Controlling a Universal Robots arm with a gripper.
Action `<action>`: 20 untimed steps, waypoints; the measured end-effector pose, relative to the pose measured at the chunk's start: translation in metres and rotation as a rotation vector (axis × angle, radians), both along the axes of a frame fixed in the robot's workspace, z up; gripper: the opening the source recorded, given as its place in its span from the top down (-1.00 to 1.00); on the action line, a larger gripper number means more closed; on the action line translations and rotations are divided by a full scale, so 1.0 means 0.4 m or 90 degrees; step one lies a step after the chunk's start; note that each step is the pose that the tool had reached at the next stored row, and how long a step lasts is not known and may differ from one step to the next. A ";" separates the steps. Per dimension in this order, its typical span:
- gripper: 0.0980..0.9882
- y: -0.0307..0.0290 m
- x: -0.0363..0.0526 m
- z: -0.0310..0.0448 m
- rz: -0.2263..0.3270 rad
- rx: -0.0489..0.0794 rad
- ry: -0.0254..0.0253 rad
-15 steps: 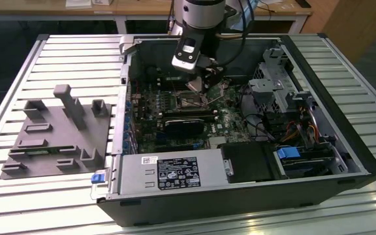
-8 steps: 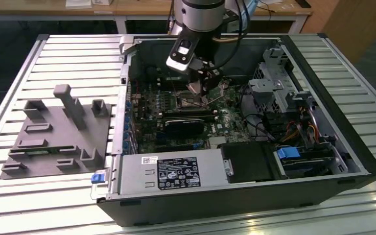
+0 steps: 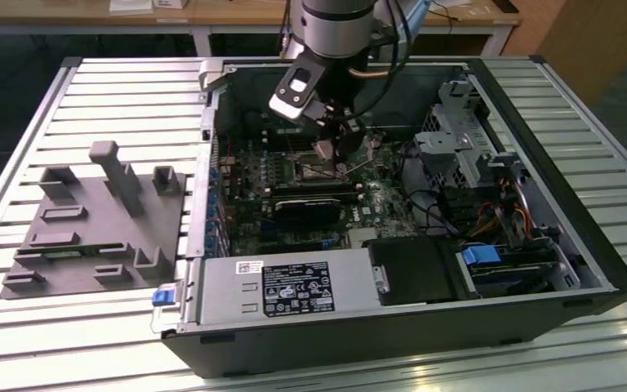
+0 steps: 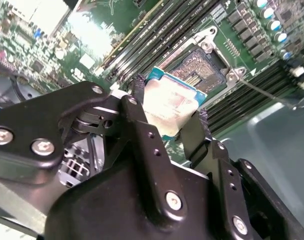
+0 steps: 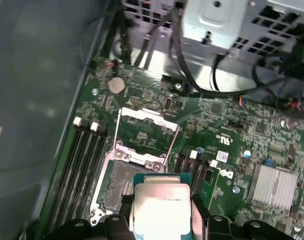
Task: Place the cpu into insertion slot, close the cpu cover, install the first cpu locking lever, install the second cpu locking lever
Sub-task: 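Place the cpu into insertion slot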
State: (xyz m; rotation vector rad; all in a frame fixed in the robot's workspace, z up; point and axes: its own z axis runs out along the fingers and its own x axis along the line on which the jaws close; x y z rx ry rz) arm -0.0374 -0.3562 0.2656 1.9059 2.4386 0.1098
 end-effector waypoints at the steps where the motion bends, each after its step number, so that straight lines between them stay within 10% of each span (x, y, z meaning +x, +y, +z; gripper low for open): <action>1: 0.01 0.000 0.000 -0.002 -0.010 0.000 0.0000; 20: 0.01 0.014 -0.014 -0.033 -0.119 0.000 0.0000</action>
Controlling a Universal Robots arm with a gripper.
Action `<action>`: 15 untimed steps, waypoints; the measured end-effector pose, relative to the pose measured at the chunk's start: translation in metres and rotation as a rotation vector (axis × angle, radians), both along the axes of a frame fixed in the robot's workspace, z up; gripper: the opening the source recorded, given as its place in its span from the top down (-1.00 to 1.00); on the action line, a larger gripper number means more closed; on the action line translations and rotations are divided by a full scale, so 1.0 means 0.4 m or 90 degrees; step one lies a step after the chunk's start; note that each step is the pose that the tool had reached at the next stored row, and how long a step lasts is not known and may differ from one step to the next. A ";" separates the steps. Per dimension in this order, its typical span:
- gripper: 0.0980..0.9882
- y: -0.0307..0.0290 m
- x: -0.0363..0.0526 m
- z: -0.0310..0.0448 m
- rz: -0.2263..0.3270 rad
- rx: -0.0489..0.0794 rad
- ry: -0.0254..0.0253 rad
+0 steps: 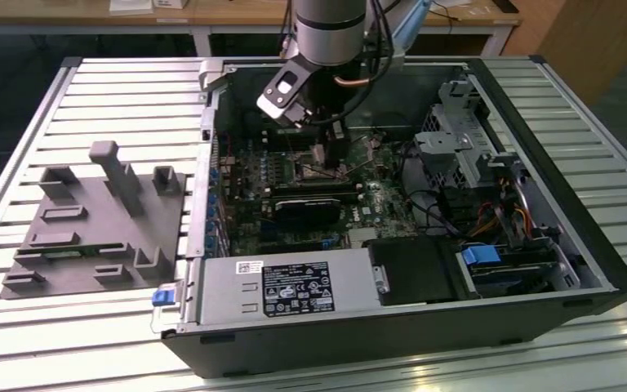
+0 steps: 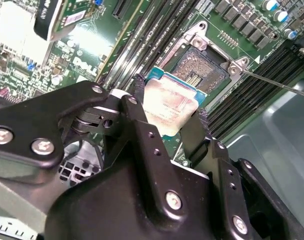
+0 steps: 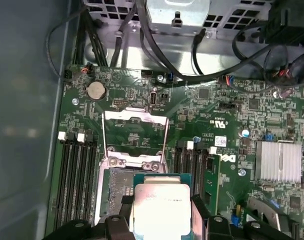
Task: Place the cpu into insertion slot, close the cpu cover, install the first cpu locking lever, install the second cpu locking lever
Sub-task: 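Place the cpu into insertion slot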
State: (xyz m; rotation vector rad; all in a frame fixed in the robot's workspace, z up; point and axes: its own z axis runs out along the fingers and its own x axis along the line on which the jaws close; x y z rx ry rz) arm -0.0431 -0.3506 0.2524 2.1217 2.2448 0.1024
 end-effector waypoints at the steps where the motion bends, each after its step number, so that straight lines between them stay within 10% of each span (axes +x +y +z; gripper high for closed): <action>1: 0.01 0.002 -0.001 -0.002 -0.002 0.000 0.0000; 15: 0.01 0.039 -0.010 -0.034 -0.018 0.000 -0.0001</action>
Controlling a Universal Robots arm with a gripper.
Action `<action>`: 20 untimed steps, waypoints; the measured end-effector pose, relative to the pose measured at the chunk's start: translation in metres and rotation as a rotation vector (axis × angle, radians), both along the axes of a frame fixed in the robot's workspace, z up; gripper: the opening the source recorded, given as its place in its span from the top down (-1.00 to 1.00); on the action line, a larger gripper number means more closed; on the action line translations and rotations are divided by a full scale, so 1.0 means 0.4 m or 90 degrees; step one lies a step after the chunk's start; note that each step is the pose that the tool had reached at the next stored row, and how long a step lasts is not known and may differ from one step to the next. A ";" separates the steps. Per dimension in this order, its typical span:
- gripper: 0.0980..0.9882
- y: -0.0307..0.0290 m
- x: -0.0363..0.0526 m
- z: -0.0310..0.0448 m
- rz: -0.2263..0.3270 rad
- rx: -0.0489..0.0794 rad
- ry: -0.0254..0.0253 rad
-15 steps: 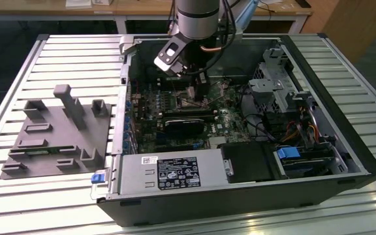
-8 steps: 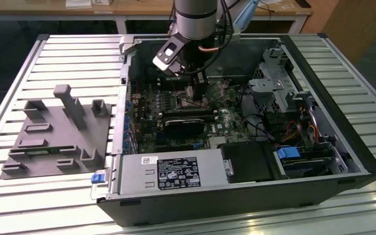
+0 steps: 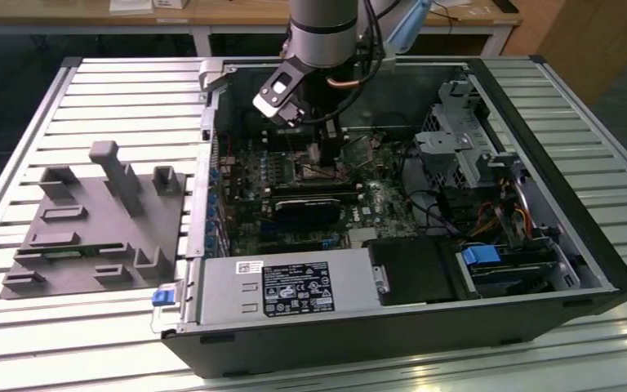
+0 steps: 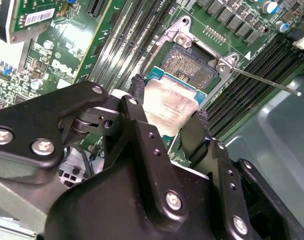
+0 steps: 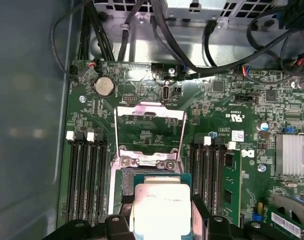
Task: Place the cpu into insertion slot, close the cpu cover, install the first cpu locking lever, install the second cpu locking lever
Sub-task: 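Place the cpu into insertion slot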
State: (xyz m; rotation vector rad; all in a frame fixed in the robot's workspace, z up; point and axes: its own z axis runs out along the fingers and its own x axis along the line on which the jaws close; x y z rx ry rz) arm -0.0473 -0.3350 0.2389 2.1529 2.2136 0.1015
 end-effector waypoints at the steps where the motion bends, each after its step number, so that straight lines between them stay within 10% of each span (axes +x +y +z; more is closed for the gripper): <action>1: 0.01 0.000 -0.001 -0.003 0.000 0.000 0.0000; 20: 0.01 0.021 -0.014 -0.041 -0.001 0.000 0.0000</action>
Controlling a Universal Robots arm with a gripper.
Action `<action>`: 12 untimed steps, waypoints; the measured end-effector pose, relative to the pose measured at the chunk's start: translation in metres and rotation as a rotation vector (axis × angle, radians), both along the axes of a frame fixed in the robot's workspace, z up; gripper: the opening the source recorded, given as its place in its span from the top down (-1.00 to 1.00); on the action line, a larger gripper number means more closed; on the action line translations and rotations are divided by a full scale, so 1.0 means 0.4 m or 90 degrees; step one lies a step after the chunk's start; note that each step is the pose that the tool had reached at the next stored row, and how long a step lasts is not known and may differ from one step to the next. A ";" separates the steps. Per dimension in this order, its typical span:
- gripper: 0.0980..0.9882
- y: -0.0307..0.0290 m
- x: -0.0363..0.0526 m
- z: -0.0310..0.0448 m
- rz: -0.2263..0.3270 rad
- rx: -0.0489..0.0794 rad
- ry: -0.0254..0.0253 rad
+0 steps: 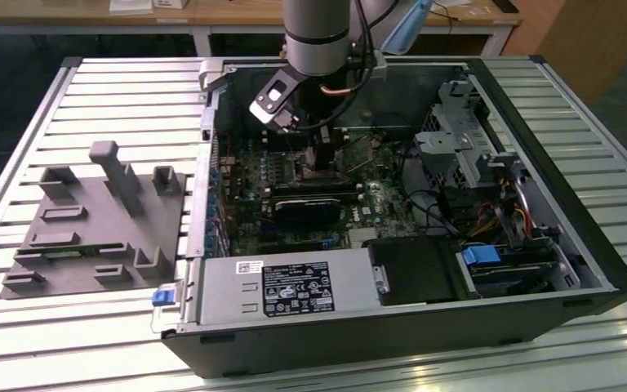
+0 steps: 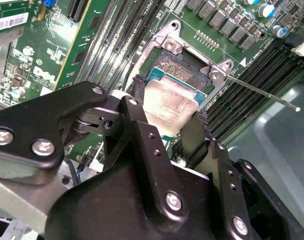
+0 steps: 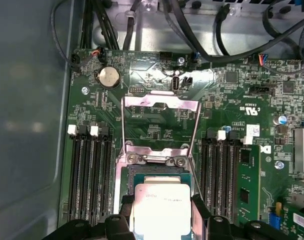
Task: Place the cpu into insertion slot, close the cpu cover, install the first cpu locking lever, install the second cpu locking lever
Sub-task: 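Place the cpu into insertion slot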
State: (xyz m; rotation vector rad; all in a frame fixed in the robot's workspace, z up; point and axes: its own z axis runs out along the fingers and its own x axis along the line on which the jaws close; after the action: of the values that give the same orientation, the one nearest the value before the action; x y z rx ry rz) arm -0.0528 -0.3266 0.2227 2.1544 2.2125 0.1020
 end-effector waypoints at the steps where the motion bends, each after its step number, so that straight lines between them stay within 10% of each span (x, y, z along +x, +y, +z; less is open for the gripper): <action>1: 0.01 0.001 -0.001 -0.003 0.000 0.000 0.0000; 12: 0.01 0.002 -0.003 -0.029 -0.010 0.000 0.0000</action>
State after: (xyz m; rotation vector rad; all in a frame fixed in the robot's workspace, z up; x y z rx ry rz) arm -0.0542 -0.3260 0.2109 2.1715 2.1950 0.1013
